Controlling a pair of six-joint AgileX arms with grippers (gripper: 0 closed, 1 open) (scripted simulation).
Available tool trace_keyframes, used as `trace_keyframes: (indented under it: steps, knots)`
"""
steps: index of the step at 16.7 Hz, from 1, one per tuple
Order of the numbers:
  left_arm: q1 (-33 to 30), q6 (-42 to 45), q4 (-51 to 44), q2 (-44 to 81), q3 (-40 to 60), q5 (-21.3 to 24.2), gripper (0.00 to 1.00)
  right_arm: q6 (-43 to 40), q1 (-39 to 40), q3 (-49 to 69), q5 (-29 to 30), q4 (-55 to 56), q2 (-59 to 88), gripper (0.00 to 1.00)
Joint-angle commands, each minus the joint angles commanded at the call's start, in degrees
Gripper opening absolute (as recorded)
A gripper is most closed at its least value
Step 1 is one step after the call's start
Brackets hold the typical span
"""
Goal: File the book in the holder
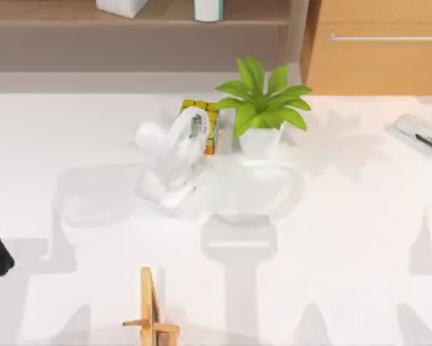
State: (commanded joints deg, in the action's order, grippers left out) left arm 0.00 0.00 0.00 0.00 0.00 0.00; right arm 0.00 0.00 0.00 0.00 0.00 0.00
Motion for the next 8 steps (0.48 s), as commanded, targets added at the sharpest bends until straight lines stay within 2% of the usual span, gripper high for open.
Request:
trace_keyframes:
  steps: [4,8]
  knots:
    - [0.0,0.0,0.0,0.0,0.0,0.0,1.0,0.5,1.4,1.5,1.2,0.8,1.7,1.0]
    - [0.0,0.0,0.0,0.0,0.0,0.0,1.0,3.0,8.2,10.1,7.5,5.0,12.3,1.0]
